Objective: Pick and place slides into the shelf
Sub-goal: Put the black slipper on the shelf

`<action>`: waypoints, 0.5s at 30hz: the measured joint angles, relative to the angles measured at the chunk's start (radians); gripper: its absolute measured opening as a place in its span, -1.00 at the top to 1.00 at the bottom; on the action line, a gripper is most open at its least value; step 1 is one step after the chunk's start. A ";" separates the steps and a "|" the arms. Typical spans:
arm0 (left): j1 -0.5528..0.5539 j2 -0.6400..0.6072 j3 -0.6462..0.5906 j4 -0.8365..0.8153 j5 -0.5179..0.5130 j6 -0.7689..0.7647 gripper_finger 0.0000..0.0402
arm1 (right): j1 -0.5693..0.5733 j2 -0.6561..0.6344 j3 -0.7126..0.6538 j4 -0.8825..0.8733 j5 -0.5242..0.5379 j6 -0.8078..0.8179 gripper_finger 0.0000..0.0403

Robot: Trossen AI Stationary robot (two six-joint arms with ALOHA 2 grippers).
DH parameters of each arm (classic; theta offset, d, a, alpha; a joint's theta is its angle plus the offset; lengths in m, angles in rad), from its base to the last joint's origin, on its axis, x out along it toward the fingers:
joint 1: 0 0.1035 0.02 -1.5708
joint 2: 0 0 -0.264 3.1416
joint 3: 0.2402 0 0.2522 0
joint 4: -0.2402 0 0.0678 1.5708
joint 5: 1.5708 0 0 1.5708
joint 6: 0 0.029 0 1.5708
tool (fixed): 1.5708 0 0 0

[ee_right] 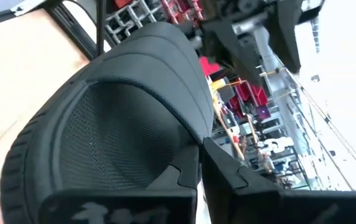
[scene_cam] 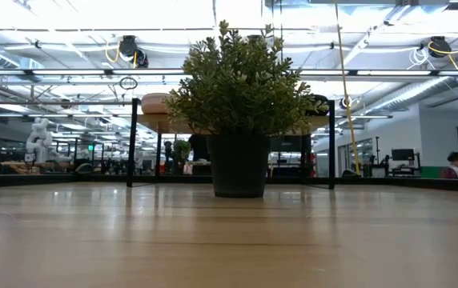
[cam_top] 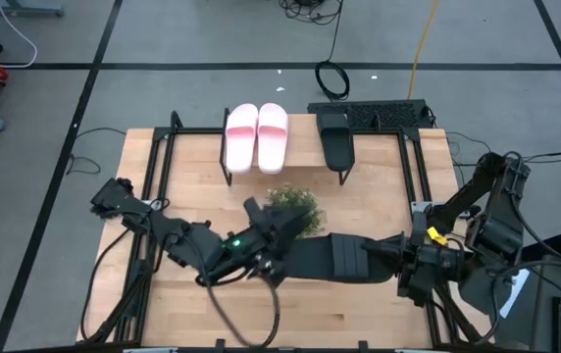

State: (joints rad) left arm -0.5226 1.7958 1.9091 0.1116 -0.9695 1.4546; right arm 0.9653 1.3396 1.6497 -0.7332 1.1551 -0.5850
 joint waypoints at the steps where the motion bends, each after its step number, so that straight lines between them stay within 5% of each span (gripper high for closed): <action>1: -0.011 0.000 0.000 0.005 0.000 0.015 0.10 | 0.000 0.000 0.000 0.001 0.001 0.001 1.00; 15: -0.107 0.000 0.000 0.070 0.009 0.107 0.10 | -0.047 0.001 0.000 0.123 -0.056 -0.006 1.00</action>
State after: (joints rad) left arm -0.6292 1.7958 1.9093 0.1818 -0.9600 1.5616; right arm 0.9181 1.3408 1.6497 -0.6100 1.0990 -0.5907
